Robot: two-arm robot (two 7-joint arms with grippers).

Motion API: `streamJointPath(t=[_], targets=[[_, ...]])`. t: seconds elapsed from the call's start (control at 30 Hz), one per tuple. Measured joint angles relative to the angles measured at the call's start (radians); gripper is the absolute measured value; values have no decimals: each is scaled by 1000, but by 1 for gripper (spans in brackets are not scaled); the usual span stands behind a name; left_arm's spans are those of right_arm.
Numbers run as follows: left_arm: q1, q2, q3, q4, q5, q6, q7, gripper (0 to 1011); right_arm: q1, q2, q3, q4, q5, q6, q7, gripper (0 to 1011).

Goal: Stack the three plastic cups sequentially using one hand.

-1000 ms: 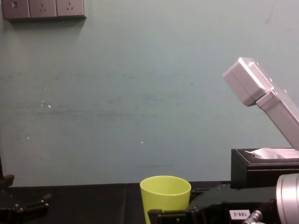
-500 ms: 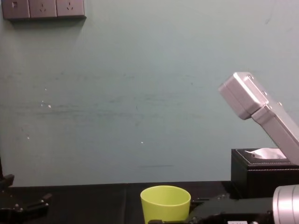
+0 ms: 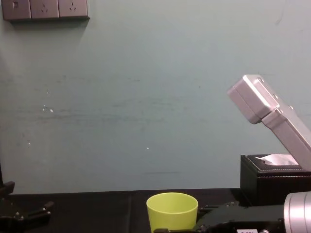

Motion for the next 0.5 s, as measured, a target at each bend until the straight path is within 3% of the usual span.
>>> streamJointPath(t=[0.3, 0.5], targets=[[0, 0, 0, 0, 0, 0, 0, 1000, 0, 1, 0, -1, 0, 0, 0, 967], [0, 0, 0, 0, 0, 0, 0, 1000, 0, 1, 0, -1, 0, 0, 0, 1004]])
